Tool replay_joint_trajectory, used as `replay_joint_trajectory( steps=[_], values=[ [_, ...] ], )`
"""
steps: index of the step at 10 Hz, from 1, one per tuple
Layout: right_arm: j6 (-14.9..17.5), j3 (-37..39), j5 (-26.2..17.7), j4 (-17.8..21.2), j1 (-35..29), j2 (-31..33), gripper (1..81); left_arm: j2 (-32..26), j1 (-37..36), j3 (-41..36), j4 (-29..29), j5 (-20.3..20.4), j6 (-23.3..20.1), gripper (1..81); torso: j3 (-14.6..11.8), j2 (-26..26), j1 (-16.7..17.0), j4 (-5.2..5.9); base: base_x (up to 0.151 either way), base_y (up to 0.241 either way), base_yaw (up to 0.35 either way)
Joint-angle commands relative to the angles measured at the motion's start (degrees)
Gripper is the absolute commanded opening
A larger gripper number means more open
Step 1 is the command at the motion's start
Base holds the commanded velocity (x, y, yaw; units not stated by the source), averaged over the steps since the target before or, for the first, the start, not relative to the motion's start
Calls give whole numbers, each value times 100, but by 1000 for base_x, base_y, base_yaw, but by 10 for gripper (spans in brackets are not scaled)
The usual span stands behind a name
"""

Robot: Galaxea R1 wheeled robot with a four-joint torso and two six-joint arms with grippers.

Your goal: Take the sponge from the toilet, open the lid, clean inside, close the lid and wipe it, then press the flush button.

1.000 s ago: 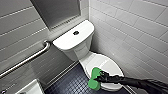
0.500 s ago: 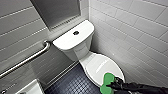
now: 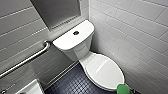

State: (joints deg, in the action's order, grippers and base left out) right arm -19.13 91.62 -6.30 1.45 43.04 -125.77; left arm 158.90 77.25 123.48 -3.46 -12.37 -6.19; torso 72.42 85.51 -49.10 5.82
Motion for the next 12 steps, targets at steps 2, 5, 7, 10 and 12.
replay_joint_trajectory(
  steps=[2,5,7,10,12],
  values=[
    [-30,-804,76,-22,612,1383,10,-122,119,-87,-5,-538,-57,811,0,0,0,0,0,0,0],
    [32,-752,744,-40,2397,1315,10,-130,119,-87,3,-441,-66,811,0,0,0,0,0,0,0],
    [93,-543,1360,-178,3311,903,10,-122,119,-87,-5,-380,-66,811,0,-571,369,0,0,0,0],
    [208,325,1412,-584,4059,88,10,-70,119,0,-84,-241,-75,811,-541,-733,472,0,0,0,0],
    [225,873,1404,-611,4253,-408,10,45,119,229,-76,-204,-75,811,-807,-1058,679,0,0,0,0]
  ],
)
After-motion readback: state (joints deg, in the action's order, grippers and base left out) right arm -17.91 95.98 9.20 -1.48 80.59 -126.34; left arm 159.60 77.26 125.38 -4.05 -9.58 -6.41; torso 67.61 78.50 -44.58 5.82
